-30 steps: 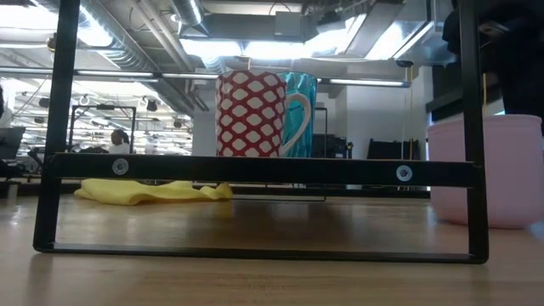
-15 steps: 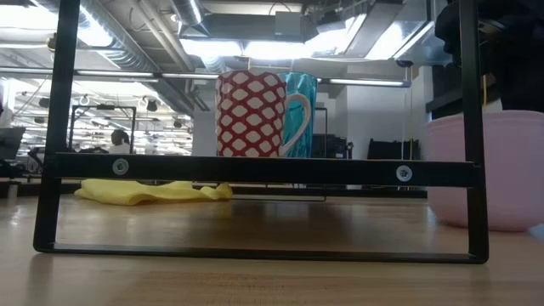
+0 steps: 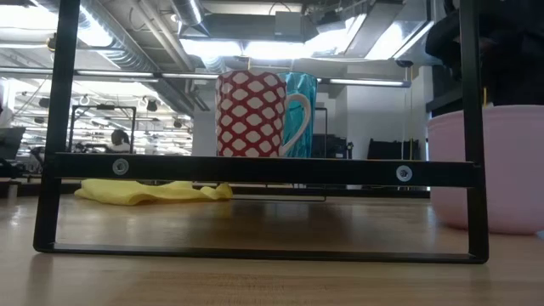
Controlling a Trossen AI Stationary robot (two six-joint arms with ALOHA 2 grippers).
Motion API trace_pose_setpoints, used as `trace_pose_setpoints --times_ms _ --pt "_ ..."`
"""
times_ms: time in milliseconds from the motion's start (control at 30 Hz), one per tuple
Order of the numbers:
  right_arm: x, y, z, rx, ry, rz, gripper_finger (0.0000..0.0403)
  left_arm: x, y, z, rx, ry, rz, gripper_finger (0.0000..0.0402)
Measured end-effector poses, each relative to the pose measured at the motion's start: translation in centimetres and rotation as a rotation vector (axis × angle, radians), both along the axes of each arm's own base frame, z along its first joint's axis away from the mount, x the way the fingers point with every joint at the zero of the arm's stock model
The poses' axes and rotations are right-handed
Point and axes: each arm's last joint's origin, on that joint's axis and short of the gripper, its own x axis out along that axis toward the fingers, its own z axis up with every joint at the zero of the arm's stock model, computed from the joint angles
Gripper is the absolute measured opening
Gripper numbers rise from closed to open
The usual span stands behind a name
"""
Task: Stack small to large cups/mugs on shelf
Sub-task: Put the pink mug on the shelf
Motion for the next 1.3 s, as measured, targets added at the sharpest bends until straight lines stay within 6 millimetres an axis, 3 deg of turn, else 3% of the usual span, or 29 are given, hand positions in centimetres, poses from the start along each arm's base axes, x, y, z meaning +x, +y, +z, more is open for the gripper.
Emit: trace_pose_setpoints --times_ms 200,400,500,800,1000,1300 --pt "0.4 -0.1 0.4 -0.010 -0.024 -0.025 0.0013 -0.1 0.0 -0.1 0.017 0.020 -0.007 0.0055" --pt "1.4 -0.7 1.9 -0.004 -0.050 -0.048 0.0014 -0.1 0.1 -0.2 0.022 0.031 -0.006 0.0055" --pt "1.8 -1.0 3.8 -0.025 -0.030 -0.021 0.0009 -0.1 0.1 -0.2 0.022 0.032 -0.006 0.0055" --pt "2.0 -2.1 12.2 -0.089 0.059 0.042 0.0008 -0.1 0.1 -0.2 0.049 0.053 -0.025 0.0055" --pt "5.7 -2.1 13.8 -0.124 0.096 0.089 0.0008 -0.2 0.1 -0.3 0.059 0.071 -0.028 0.0055" --pt "12.6 -1.5 12.2 -0.150 0.086 0.057 0.0016 -0.2 0.1 -0.3 0.060 0.072 -0.028 0.0055"
